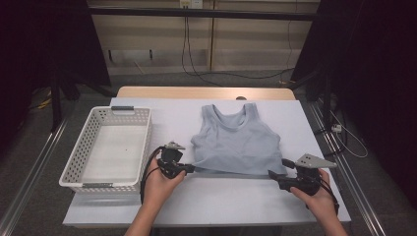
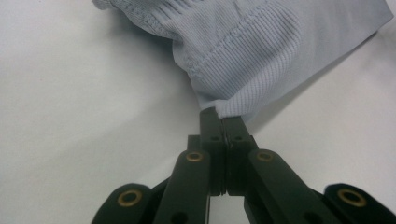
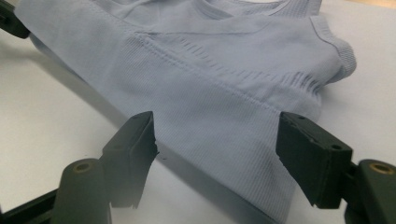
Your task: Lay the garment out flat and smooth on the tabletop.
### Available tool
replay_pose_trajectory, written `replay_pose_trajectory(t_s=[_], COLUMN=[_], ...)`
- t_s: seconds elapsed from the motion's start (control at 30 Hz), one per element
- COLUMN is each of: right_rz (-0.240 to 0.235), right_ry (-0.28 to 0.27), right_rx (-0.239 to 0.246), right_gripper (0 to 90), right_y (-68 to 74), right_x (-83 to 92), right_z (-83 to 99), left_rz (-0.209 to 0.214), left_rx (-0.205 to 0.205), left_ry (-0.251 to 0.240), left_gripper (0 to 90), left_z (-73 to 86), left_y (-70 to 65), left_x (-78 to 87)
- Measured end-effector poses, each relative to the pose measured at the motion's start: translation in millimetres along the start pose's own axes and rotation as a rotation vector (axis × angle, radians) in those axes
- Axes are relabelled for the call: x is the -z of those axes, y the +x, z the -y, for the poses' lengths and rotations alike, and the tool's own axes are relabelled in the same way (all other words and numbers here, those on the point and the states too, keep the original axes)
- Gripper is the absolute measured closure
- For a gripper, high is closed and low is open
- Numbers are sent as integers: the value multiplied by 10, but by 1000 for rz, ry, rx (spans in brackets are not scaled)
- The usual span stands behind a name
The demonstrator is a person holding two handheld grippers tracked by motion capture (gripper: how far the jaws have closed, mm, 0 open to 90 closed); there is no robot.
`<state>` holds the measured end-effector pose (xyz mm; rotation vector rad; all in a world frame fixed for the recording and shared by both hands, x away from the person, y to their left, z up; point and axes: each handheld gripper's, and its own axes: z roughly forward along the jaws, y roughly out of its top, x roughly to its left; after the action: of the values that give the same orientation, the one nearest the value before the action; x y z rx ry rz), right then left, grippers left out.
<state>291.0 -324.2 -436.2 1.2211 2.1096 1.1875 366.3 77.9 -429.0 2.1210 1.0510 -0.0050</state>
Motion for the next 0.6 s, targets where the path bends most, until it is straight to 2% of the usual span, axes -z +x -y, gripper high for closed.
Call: replay_pose_trajectory(t_s=[0.13, 0.3, 0.43, 0.6], right_rz=[38, 91, 112, 92], right_ry=[-8, -22, -19, -2], right_rx=[1, -29, -53, -53], right_gripper=[322, 369, 411, 377], right_y=[-17, -99, -151, -155], right_x=[-10, -32, -72, -122], right_z=[-5, -18, -16, -2], left_rz=[1, -2, -4, 9], left_rx=[1, 1, 2, 9], left_ry=[0, 4, 4, 9], left_gripper=[897, 897, 897, 895], left_z=[-2, 0, 0, 1], left_y=[0, 0, -3, -5], left_x=[0, -10, -12, -2])
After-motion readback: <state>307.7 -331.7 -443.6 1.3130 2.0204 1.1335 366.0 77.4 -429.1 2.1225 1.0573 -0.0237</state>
